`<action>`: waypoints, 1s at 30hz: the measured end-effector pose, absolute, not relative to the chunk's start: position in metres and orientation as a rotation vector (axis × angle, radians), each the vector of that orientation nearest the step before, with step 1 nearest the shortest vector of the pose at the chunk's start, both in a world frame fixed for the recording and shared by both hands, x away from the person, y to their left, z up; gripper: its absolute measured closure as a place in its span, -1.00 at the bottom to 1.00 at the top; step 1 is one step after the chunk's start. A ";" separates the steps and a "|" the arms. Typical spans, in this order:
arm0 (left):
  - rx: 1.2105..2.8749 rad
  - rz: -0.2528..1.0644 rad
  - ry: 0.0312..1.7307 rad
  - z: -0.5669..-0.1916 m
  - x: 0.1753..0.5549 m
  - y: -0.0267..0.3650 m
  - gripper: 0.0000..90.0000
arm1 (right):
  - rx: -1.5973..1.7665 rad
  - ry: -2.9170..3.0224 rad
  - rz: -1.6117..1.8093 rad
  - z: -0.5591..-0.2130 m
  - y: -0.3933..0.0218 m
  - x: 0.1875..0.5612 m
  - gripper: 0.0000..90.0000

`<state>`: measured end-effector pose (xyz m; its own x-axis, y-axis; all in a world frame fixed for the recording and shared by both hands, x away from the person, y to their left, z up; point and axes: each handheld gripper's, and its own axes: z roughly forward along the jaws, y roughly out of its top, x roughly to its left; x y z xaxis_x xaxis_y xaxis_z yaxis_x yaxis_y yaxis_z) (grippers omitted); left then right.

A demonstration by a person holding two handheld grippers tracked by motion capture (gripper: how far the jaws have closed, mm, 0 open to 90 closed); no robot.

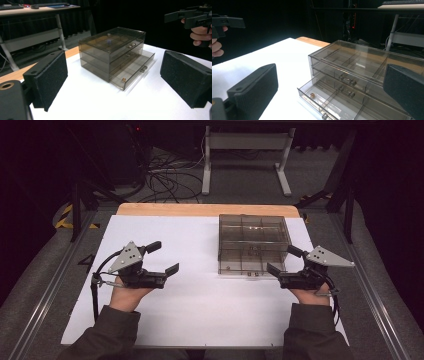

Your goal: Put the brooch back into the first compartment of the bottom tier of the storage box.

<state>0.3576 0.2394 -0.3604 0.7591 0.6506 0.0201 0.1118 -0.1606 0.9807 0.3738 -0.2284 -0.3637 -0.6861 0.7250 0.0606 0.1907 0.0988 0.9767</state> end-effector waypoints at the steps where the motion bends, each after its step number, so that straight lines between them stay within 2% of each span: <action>1: 1.693 0.533 0.610 -0.360 0.357 0.241 -0.81 | 0.894 1.944 1.619 -0.364 -0.228 0.374 -0.99; 30: 1.651 0.552 0.660 -0.369 0.330 0.292 -0.82 | 0.900 1.946 1.615 -0.367 -0.229 0.374 -0.99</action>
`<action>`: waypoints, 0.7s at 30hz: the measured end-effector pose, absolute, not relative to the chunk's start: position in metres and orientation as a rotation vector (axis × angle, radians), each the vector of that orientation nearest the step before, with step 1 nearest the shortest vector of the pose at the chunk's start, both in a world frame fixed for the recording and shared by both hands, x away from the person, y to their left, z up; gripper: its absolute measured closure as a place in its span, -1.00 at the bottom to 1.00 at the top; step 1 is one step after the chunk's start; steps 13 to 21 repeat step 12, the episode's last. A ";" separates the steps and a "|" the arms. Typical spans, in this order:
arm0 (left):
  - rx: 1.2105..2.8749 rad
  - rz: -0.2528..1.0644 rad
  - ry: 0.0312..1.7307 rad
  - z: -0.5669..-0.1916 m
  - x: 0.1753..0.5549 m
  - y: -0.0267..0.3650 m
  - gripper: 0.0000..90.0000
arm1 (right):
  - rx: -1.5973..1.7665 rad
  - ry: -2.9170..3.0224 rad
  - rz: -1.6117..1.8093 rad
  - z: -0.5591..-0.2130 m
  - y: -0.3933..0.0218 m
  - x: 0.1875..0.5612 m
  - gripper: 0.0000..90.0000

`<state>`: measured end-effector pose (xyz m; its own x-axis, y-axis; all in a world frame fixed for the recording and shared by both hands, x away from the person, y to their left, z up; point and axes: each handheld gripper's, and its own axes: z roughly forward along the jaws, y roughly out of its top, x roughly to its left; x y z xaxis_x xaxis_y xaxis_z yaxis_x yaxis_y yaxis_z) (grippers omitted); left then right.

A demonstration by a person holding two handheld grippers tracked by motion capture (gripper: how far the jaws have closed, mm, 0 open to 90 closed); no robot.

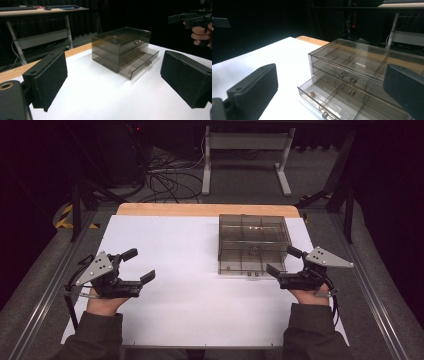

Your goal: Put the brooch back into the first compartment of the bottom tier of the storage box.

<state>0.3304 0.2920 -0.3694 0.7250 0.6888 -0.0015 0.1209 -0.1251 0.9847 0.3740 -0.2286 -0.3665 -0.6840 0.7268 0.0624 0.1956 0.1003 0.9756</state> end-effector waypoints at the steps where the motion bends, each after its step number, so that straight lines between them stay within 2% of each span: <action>1: 1.650 0.551 0.665 -0.370 0.329 0.294 -0.82 | 0.901 1.946 1.615 -0.367 -0.229 0.374 -0.99; 21: 1.650 0.555 0.670 -0.373 0.327 0.301 -0.82 | 0.898 1.945 1.616 -0.366 -0.229 0.374 -0.99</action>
